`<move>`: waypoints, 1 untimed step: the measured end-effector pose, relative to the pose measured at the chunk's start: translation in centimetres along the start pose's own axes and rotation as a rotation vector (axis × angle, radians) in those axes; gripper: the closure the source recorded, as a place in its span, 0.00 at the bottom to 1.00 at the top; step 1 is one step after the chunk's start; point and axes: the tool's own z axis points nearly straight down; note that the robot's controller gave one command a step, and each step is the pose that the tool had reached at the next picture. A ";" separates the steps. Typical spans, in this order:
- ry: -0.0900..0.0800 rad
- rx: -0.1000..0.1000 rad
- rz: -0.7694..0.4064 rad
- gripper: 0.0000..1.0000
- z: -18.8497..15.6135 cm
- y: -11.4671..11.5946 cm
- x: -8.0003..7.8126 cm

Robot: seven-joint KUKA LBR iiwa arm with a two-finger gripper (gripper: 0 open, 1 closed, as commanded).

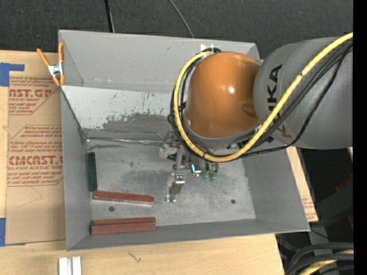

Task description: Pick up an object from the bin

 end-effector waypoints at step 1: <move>-0.008 -0.001 0.001 0.00 -0.4 -0.1 -0.2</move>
Offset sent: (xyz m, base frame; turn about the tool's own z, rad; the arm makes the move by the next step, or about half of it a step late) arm -0.0059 0.0121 -0.0997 0.0517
